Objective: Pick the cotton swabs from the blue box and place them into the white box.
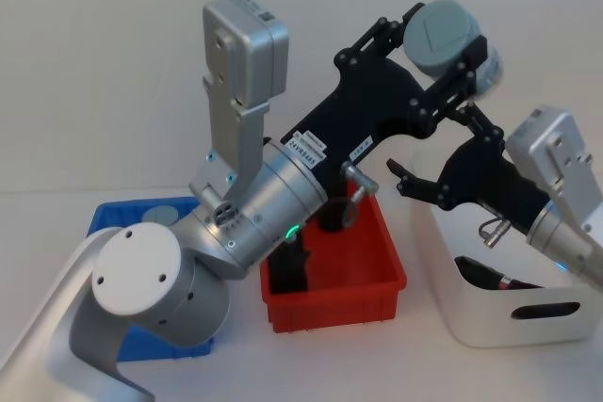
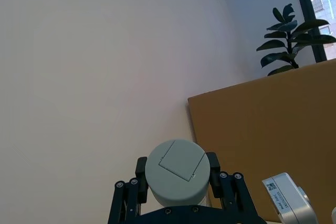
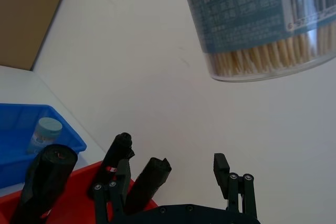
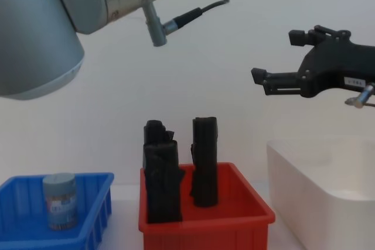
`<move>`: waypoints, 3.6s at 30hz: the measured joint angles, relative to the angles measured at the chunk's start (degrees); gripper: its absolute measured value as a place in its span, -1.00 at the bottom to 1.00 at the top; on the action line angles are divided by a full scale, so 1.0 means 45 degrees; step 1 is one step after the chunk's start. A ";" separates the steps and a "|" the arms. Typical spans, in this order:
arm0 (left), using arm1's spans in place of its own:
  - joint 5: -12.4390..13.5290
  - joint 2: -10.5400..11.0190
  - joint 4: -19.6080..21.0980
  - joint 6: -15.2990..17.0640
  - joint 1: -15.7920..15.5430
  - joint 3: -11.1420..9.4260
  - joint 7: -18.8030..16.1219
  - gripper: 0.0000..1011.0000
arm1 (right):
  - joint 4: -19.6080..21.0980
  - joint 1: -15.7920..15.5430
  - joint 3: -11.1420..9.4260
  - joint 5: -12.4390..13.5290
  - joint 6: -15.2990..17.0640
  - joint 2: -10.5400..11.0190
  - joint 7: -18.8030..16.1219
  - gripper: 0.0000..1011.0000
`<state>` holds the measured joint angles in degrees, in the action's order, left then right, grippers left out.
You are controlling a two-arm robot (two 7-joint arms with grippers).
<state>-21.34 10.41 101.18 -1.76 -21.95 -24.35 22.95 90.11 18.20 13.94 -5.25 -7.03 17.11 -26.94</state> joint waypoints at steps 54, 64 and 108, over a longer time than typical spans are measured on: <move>0.0763 0.1030 -0.1006 0.0620 0.0149 0.0483 0.0068 0.33 | 0.0598 -0.0555 0.0352 -0.0664 -0.0682 0.0312 0.0123 0.98; 0.0861 0.1100 -0.1173 0.0824 0.0211 0.0434 0.0148 0.33 | 0.0816 -0.0717 0.0462 -0.0766 -0.0396 0.0294 0.0474 0.98; 0.0303 0.1297 -0.1539 0.0640 0.0677 0.0272 0.0332 0.33 | 0.0374 -0.0356 0.0859 -0.0802 0.0312 -0.0170 0.0629 0.98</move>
<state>-19.98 16.24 94.25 1.12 -18.91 -23.12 24.44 91.80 16.59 17.81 -8.86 -5.63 16.35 -24.12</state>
